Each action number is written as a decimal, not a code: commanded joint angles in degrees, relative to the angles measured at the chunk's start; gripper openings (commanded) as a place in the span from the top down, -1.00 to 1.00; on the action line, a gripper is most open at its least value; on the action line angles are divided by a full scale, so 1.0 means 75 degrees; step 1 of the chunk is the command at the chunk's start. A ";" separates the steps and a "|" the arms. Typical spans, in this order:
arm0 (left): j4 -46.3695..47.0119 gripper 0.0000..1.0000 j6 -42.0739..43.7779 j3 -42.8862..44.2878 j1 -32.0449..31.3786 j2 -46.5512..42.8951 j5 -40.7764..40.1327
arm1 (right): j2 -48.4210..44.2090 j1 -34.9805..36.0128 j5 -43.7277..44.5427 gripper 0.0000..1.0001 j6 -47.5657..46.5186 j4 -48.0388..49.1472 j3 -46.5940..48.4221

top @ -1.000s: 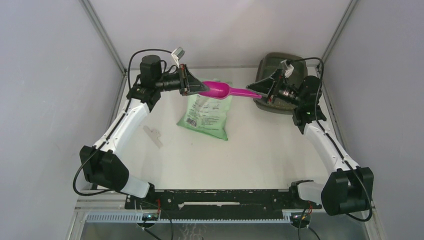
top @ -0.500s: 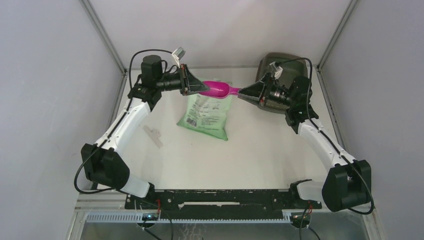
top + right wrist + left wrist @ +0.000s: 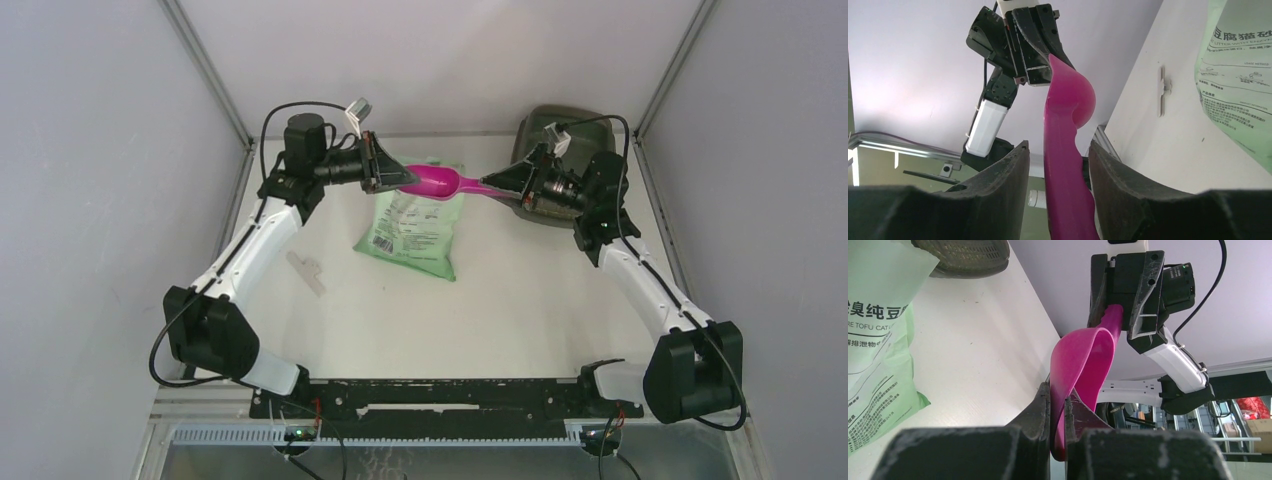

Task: Fill the litter box with clean litter
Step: 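Pick up the spatula from the center of the board, then scoop the cat litter from the cat litter bag.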

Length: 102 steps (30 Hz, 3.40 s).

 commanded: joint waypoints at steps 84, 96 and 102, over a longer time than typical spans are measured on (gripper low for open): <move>0.0928 1.00 0.3054 0.1709 0.1429 0.3880 0.1231 | -0.0417 -0.2463 -0.1067 1.00 -0.1404 -0.1752 0.0296; 0.1111 1.00 0.3063 0.1758 0.1547 0.1679 0.1495 | -0.0786 -0.2723 -0.0364 1.00 -0.3240 -0.5301 0.2484; 0.1004 1.00 0.3275 0.1516 0.1531 0.0578 0.1384 | -0.0896 -0.2674 -0.0265 1.00 -0.3727 -0.6610 0.3415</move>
